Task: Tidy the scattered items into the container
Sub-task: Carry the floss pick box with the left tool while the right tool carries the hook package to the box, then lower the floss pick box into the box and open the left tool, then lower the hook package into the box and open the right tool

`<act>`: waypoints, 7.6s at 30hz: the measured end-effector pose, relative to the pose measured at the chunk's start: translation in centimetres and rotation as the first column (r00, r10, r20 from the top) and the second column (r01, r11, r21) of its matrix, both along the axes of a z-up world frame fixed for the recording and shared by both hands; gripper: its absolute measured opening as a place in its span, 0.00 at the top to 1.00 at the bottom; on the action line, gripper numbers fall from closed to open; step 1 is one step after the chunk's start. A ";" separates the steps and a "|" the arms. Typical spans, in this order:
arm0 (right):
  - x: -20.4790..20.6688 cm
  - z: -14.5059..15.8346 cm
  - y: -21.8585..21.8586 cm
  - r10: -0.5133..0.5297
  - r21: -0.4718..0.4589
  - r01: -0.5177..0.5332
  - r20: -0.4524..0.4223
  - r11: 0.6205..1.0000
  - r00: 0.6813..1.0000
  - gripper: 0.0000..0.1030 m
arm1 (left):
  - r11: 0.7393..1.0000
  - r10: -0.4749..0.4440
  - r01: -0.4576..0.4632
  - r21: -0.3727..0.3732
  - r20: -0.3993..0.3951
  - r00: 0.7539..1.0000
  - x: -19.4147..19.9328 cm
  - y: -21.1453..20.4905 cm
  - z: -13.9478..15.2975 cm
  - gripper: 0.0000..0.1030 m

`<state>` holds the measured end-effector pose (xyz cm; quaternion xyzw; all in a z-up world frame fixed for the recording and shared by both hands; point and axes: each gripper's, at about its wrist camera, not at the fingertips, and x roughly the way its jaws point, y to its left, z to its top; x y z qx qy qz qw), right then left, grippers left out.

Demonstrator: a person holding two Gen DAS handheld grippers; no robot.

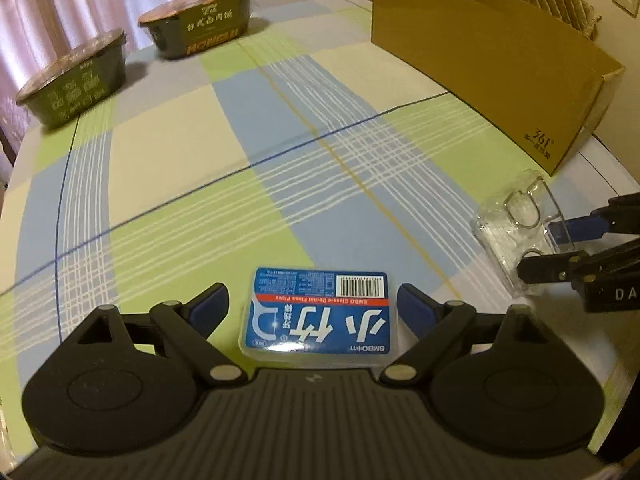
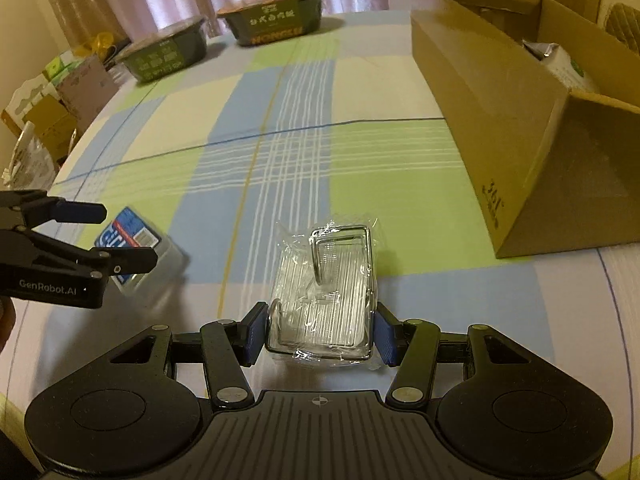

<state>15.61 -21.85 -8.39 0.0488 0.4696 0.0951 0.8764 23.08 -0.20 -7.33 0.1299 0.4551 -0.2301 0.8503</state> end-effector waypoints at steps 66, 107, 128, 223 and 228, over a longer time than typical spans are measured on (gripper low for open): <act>-9.4 9.5 -3.8 -0.068 0.019 0.065 0.191 0.998 0.979 0.45 | 0.995 0.066 -0.066 -0.076 0.005 0.998 -10.1 -6.1 10.5 0.19; -11.2 16.2 -14.6 -0.263 0.041 0.263 0.307 0.964 0.915 0.45 | 0.990 -0.070 0.079 -0.115 0.077 0.995 -10.9 -15.3 15.0 0.19; -7.6 16.8 -17.9 -0.268 0.029 0.275 0.338 0.961 0.902 0.45 | 0.982 -0.090 0.111 -0.156 0.131 0.987 -7.1 -19.8 16.0 0.19; 12.6 14.7 -21.1 -0.121 -0.119 0.163 0.302 0.979 0.946 0.45 | 0.962 -0.140 0.184 -0.201 0.214 0.967 11.4 -24.3 11.2 0.12; 13.2 15.0 -20.5 -0.106 -0.126 0.151 0.305 0.981 0.947 0.45 | 0.962 -0.138 0.182 -0.202 0.213 0.967 11.4 -24.1 11.3 0.12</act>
